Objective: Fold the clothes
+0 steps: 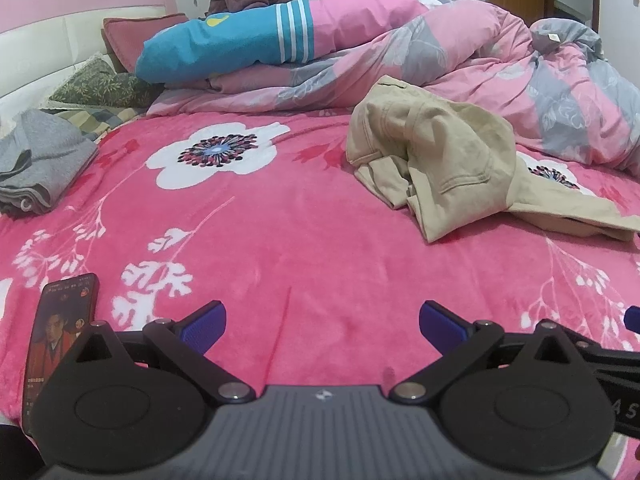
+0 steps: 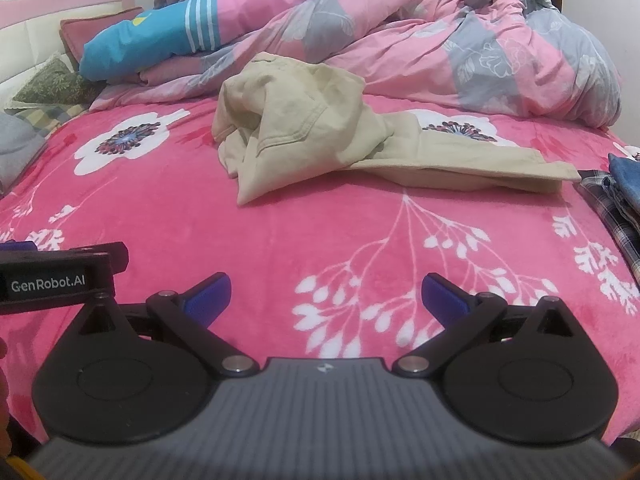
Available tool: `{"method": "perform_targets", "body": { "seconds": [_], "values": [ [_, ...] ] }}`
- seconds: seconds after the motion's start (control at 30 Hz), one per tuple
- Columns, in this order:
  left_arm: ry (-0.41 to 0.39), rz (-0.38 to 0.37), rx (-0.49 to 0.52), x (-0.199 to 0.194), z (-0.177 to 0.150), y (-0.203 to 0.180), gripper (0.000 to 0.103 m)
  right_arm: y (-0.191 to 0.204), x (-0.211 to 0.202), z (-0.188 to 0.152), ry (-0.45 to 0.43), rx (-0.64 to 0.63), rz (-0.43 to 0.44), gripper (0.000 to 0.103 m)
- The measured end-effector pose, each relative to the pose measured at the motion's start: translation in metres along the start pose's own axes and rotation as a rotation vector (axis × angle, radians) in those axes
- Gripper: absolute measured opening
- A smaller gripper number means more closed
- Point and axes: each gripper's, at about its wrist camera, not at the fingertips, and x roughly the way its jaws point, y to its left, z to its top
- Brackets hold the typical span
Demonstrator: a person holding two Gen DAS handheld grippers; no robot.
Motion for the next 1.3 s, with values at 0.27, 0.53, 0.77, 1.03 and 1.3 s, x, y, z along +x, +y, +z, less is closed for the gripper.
{"method": "perform_targets", "body": {
  "seconds": [0.27, 0.53, 0.77, 1.03, 1.3],
  "values": [
    [0.012, 0.009, 0.010, 0.005, -0.002, -0.003, 0.103, -0.001, 0.002, -0.001, 0.008, 0.005, 0.004, 0.102],
    [0.023, 0.019, 0.027, 0.010, -0.004, -0.007, 0.103, -0.003, 0.005, -0.002, 0.016, 0.012, 0.006, 0.102],
    [0.033, 0.028, 0.039, 0.014, -0.006, -0.009, 0.103, -0.004, 0.008, -0.003, 0.022, 0.017, 0.007, 0.102],
    [0.050, -0.009, 0.007, 0.021, -0.009, -0.006, 0.103, -0.006, 0.012, -0.007, 0.026, 0.022, 0.009, 0.102],
    [0.055, -0.089, -0.078, 0.033, -0.011, 0.002, 0.103, -0.013, 0.016, -0.012, 0.005, 0.038, 0.022, 0.102]
  ]
}}
